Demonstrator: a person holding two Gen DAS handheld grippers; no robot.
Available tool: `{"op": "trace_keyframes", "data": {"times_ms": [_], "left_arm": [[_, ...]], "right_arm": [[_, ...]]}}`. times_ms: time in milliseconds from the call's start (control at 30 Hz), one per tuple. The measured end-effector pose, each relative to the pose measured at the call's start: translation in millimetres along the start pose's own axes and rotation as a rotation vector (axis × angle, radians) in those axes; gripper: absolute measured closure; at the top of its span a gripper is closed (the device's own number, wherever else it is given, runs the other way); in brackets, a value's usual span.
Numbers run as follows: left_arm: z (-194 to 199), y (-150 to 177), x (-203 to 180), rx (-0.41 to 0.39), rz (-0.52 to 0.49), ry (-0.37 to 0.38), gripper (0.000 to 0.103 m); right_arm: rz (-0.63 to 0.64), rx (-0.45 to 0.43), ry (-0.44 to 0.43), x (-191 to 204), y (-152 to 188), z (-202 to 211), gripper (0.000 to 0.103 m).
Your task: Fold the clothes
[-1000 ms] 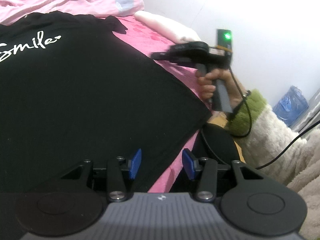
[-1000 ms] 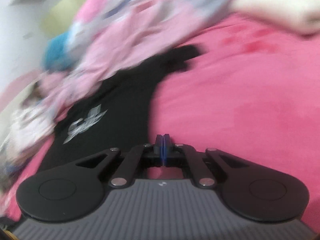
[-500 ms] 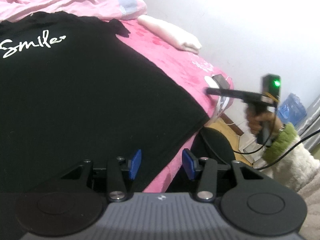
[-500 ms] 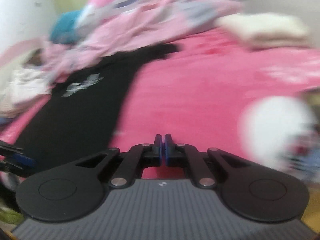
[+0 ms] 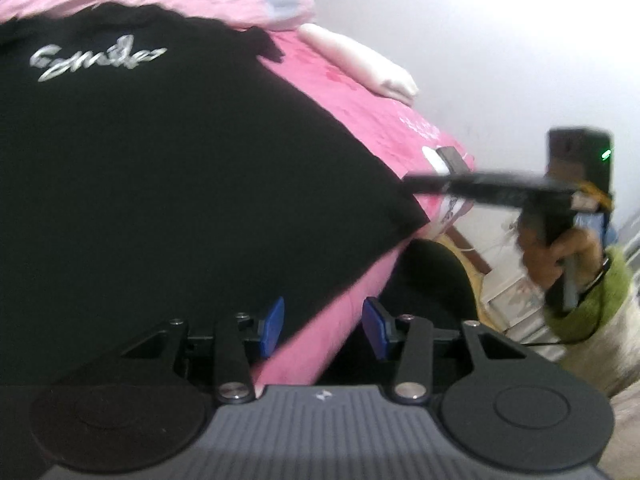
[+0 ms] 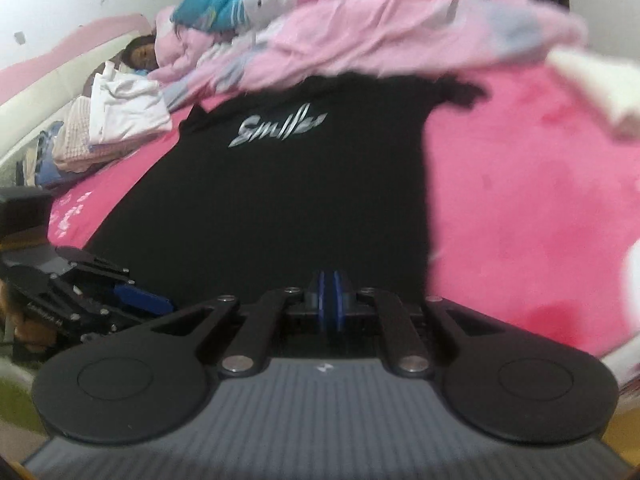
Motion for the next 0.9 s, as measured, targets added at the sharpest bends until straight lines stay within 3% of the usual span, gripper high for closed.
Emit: {"op": "trace_keyframes", "data": {"times_ms": [133, 267, 367, 467, 733, 900], "left_arm": [[41, 21, 10, -0.035, 0.058, -0.043, 0.058], [84, 34, 34, -0.104, 0.121, -0.162, 0.058], [101, 48, 54, -0.109, 0.16, -0.252, 0.058], [110, 67, 64, -0.102, 0.212, -0.281, 0.059], [153, 99, 67, -0.094, 0.305, -0.341, 0.058], [173, 87, 79, -0.122, 0.288, -0.402, 0.056]], "right_arm": [[-0.014, 0.029, -0.019, 31, 25, -9, 0.097], [0.018, 0.015, -0.033, 67, 26, -31, 0.097], [0.046, 0.038, -0.017, 82, 35, -57, 0.097], [0.081, 0.059, 0.01, 88, 51, -70, 0.097], [0.093, 0.152, -0.08, 105, 92, -35, 0.097], [0.041, 0.056, -0.123, 110, 71, -32, 0.096]]}}
Point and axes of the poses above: each gripper's, at about its wrist camera, not at the fingertips, and z roughly against the way its jaws point, x to its left, y to its underside, the point moved 10 cm from there along -z, roughly the way its jaws point, and after that the axes turned 15 degrees about -z, right-handed, at the moved point
